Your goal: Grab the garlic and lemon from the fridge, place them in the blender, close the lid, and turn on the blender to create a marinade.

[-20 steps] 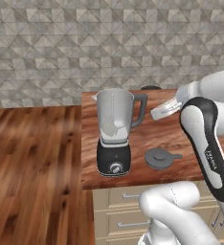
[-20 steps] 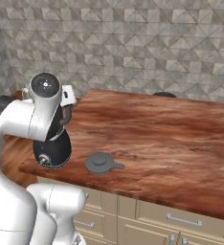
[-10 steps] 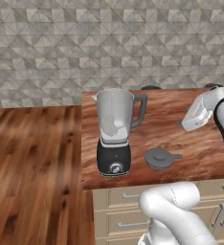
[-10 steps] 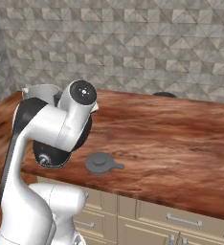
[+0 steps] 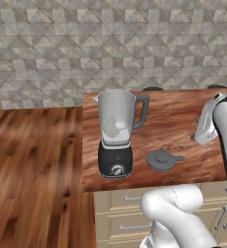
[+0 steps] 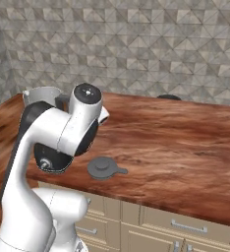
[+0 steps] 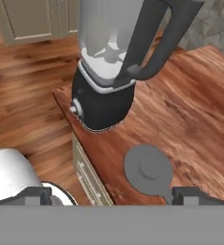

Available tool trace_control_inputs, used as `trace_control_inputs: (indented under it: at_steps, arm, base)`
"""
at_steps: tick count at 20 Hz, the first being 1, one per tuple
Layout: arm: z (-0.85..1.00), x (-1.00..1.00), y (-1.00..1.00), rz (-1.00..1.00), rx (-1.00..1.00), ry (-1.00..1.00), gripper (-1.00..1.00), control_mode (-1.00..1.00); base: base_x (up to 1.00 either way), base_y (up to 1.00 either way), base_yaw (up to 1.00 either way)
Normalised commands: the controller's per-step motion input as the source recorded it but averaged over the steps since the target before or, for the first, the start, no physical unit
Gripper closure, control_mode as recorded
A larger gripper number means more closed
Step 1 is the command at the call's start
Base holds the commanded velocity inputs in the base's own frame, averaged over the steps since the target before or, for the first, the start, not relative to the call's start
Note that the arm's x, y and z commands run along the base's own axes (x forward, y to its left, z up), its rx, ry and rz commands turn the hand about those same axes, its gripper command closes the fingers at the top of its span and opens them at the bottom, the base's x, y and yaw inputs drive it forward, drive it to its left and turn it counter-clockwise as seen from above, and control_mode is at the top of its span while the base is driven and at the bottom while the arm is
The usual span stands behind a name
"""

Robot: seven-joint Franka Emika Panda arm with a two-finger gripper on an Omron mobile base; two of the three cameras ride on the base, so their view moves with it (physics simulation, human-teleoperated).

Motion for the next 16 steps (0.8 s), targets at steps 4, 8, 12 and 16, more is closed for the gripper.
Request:
trace_control_inputs:
  at_steps: [4, 8, 12, 16]
  arm:
    - [-0.49, 0.0, -0.3, 0.15, -0.34, 0.12, -1.0, -1.0]
    - [-0.56, 0.0, -0.4, 0.21, -0.3, 0.07, -1.0, -1.0]
    - [-0.6, 0.0, -0.44, 0.24, -0.28, 0.04, -1.0, -1.0]
    - [-0.59, 0.0, -0.34, 0.23, -0.24, 0.0, -1.0, -1.0]
  base:
    - [0.0, 0.0, 0.0]
    - [0.0, 0.0, 0.0]
    - [0.0, 0.0, 0.0]
    - [0.0, 0.0, 0.0]
